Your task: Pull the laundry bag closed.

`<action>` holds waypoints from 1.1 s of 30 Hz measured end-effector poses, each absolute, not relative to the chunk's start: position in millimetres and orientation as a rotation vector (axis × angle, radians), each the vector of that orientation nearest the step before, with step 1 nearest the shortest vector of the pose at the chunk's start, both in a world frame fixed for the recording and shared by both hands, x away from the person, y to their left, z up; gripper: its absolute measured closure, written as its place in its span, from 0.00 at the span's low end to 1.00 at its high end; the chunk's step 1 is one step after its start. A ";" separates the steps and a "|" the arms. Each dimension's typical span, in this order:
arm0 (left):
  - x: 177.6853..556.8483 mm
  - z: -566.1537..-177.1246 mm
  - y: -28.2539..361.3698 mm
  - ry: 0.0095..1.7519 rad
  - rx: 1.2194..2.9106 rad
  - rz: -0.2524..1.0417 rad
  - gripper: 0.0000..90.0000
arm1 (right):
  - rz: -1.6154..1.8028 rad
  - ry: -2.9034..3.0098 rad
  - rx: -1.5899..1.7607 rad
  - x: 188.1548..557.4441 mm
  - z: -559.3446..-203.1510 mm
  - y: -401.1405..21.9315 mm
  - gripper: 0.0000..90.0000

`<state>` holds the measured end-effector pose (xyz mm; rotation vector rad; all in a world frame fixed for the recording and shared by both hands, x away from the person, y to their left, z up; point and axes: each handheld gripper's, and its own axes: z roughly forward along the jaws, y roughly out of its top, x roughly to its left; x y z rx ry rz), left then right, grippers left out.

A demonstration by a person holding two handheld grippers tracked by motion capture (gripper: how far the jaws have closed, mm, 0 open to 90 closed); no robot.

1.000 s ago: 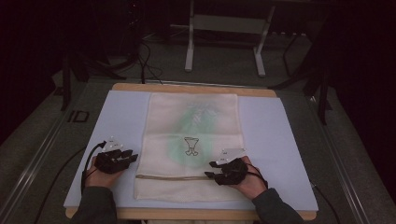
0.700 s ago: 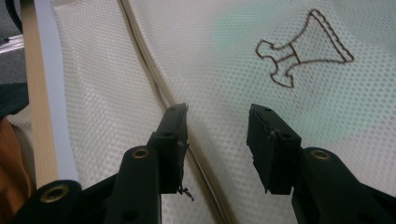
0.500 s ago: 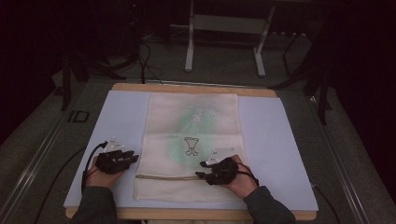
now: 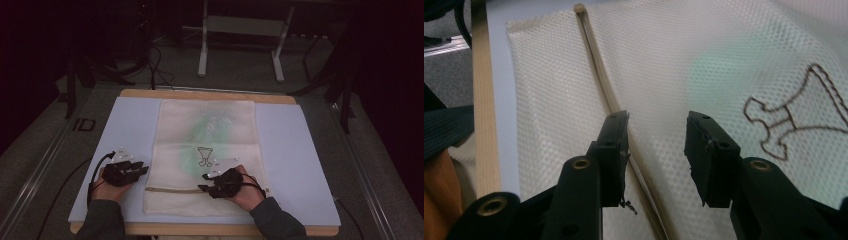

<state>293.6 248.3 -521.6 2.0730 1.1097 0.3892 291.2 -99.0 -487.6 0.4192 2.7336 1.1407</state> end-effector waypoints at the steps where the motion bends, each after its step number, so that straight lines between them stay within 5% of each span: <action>1: 293.6 -521.6 248.3 1.110 2.073 0.389 0.74 | 1.141 2.734 0.419 291.2 -487.6 -99.0 0.68; 33: 293.3 -521.9 246.8 1.079 2.095 0.363 0.75 | 1.175 2.779 0.315 290.2 -490.9 -37.0 0.76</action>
